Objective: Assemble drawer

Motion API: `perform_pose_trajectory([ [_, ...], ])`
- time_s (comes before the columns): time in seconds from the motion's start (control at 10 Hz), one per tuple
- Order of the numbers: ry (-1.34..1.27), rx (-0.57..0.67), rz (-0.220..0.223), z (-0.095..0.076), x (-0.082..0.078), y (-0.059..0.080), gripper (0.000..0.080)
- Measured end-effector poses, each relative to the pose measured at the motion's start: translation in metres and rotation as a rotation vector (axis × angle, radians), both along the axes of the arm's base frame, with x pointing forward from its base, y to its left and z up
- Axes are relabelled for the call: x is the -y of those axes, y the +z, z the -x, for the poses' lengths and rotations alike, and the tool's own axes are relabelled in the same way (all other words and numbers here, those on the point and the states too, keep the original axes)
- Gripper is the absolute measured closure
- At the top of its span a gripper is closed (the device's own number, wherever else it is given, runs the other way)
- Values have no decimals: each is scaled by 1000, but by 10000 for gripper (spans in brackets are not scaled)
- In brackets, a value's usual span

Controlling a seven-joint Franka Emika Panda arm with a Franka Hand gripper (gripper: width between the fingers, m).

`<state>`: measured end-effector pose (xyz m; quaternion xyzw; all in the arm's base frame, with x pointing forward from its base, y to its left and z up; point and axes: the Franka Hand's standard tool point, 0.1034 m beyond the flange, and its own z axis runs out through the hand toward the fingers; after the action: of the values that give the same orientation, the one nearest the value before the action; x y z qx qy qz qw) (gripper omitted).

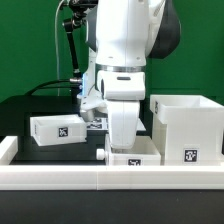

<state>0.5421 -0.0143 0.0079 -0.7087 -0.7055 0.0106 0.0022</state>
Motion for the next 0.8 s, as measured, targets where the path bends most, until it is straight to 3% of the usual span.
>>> perform_pose_trajectory([
  [0.8,-8,42,-3,1,-2,-2,757],
])
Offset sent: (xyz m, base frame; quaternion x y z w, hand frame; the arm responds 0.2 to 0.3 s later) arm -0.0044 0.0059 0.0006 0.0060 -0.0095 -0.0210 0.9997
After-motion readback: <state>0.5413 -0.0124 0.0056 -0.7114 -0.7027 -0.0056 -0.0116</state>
